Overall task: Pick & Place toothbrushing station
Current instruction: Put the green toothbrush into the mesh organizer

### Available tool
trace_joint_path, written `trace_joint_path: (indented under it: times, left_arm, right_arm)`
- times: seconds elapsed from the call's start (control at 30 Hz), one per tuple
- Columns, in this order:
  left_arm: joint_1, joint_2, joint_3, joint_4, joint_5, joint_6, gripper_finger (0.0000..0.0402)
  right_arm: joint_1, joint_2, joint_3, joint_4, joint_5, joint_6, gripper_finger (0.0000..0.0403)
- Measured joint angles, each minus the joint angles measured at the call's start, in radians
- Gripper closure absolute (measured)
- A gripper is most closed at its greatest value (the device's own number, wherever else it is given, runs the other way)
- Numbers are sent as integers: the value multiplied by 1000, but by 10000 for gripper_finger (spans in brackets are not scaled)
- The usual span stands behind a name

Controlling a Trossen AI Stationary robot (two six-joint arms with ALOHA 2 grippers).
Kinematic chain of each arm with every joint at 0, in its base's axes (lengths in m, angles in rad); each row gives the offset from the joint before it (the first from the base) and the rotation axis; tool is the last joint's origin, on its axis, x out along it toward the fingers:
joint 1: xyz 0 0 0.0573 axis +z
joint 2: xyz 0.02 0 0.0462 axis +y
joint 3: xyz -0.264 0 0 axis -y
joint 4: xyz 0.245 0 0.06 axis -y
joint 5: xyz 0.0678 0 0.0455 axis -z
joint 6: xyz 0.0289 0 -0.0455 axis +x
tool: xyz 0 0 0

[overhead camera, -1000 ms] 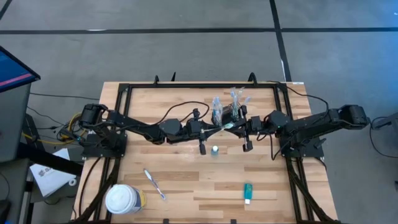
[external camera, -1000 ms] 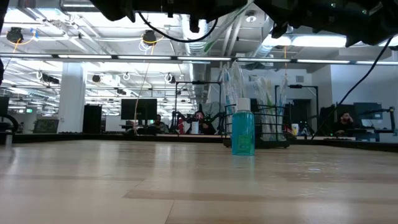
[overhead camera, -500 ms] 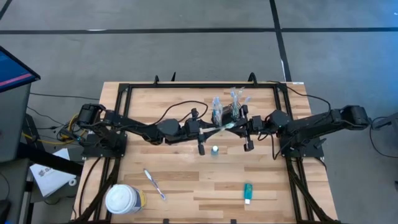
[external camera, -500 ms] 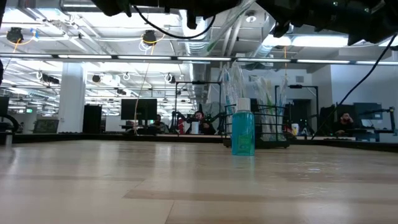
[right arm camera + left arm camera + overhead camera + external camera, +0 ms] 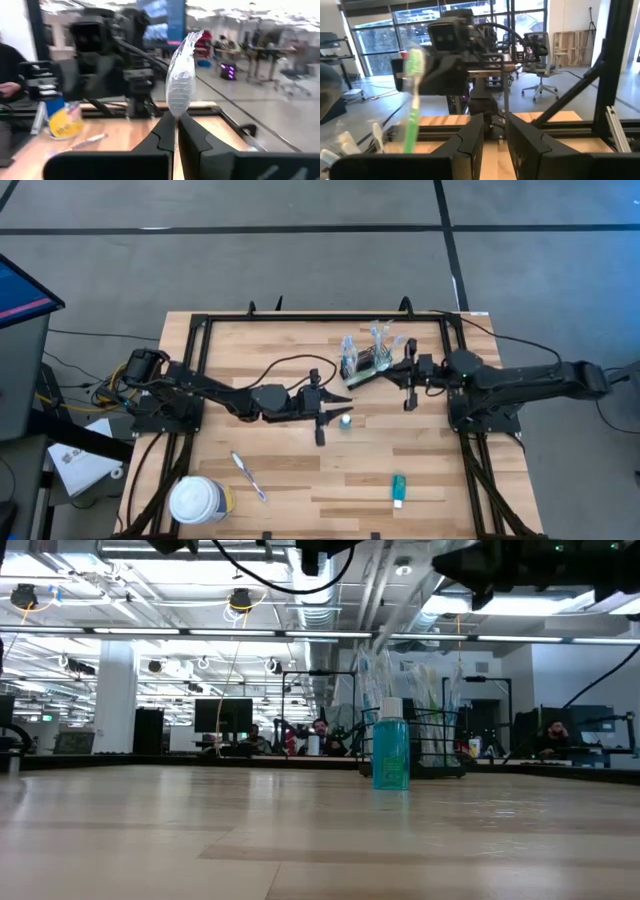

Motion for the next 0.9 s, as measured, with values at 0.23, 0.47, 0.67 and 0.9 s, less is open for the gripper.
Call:
trace_joint_path:
  times: [0.23, 0.47, 0.67, 0.9]
  left_arm:
    - [-24, 1, 0, -42, 0, 0, 325]
    - [-41, 1, 0, -76, 0, 0, 325]
    - [-41, 1, 0, -81, 2, 0, 325]
    - [-41, 1, 0, -83, 2, 0, 325]
  right_arm:
    - [-57, -147, 0, -205, 43, 28, 403]
    - [-129, -230, 0, -380, 78, 52, 403]
    - [-189, -318, 6, -478, 78, 75, 403]
    - [-231, -350, 110, -677, 78, 91, 403]
